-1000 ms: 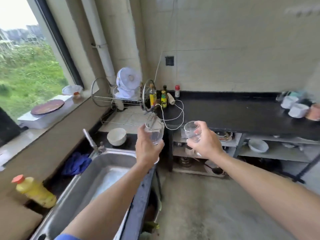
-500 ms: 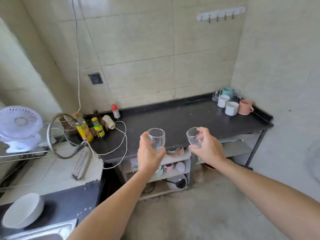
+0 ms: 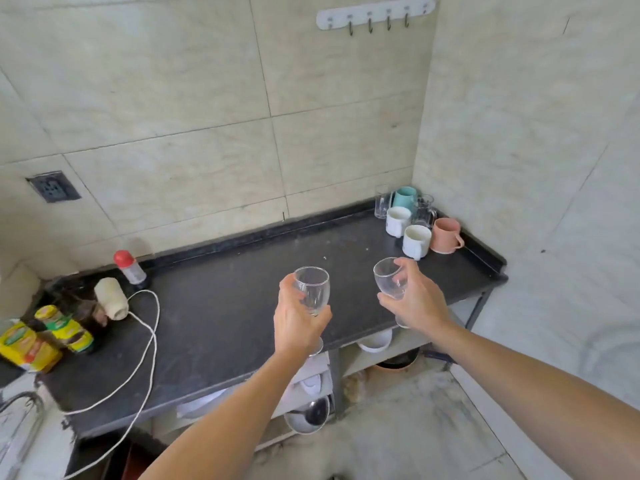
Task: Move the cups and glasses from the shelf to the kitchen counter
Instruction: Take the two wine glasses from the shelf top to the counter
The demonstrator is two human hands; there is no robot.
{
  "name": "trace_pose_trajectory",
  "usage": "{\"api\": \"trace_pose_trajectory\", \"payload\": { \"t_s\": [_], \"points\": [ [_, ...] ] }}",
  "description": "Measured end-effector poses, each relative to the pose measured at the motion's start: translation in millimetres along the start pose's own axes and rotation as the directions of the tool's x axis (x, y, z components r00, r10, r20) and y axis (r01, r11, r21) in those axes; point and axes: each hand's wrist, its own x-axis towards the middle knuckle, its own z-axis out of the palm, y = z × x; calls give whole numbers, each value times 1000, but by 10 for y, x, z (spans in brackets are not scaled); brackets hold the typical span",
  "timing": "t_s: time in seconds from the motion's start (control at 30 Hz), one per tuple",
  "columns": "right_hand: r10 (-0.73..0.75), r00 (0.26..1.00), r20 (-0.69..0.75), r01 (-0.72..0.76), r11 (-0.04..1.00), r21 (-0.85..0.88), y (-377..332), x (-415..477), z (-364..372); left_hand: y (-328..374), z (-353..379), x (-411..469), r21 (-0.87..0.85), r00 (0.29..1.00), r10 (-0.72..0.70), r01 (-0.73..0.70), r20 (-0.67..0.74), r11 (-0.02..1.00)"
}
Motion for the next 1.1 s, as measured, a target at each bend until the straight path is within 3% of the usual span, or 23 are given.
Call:
{"api": "trace_pose_trajectory", "payload": {
  "t_s": [0.5,0.67,0.9,1.1],
  "points": [
    [59,998,33,-58,998,-14,650,2655,353,41,1279,2573,-3,981,-120,122,153,993],
    [73,989,128,-76,997,16,940,3482,618,-10,1676,3217,23,976,-185,184,114,983],
    [-21,956,292,-2,997,78,1349,4611,1197,-177,2292,4011,97,939,-345,343,5,935],
    [-11,931,365,-9,999,53,1661,5265,1719,-373,2728,4615,42,905,-422,424,-48,905]
  ]
}}
